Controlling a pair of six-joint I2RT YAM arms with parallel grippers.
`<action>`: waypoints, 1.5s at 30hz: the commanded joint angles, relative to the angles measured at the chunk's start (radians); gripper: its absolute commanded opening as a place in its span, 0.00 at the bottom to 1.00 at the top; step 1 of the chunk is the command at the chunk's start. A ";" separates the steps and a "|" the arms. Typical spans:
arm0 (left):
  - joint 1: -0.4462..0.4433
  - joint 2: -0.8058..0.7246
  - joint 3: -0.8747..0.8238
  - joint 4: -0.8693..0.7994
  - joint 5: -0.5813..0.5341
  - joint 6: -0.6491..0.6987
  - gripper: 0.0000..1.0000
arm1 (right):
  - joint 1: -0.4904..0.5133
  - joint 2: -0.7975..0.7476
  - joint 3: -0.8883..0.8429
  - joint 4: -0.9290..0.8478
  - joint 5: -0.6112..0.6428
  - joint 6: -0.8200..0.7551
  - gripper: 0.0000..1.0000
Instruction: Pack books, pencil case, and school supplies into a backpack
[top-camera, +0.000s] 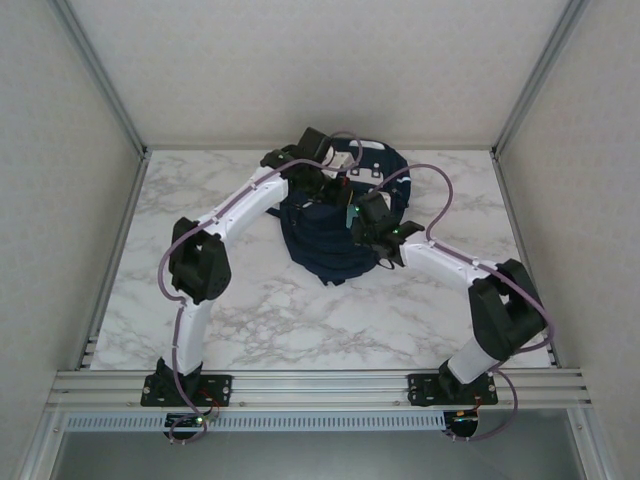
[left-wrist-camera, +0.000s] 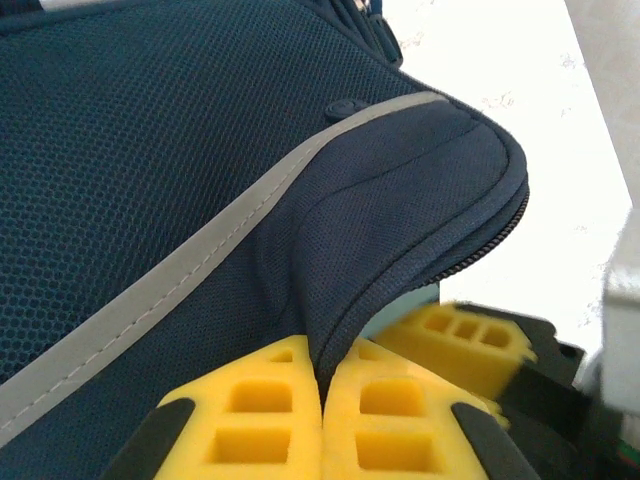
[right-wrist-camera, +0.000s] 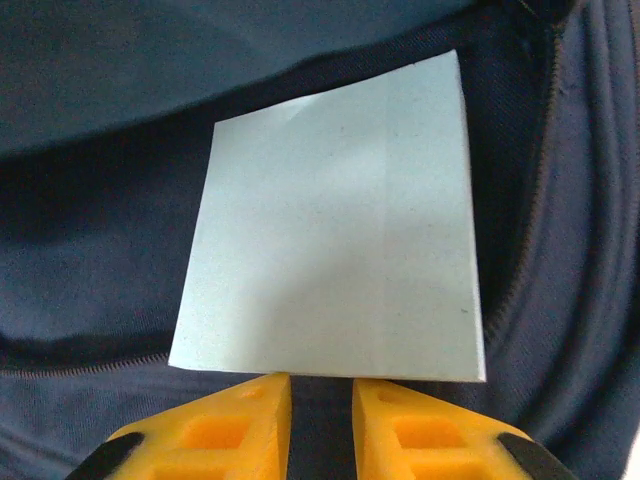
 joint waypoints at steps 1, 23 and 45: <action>-0.032 -0.123 -0.051 0.047 0.050 -0.064 0.00 | -0.015 0.035 0.020 0.154 0.026 -0.035 0.22; -0.072 -0.211 -0.211 0.233 -0.036 -0.233 0.01 | -0.022 -0.176 -0.063 -0.043 -0.111 -0.095 0.38; 0.174 -0.249 -0.392 0.286 -0.247 -0.212 0.72 | -0.025 -0.396 -0.442 0.036 -0.086 0.312 0.99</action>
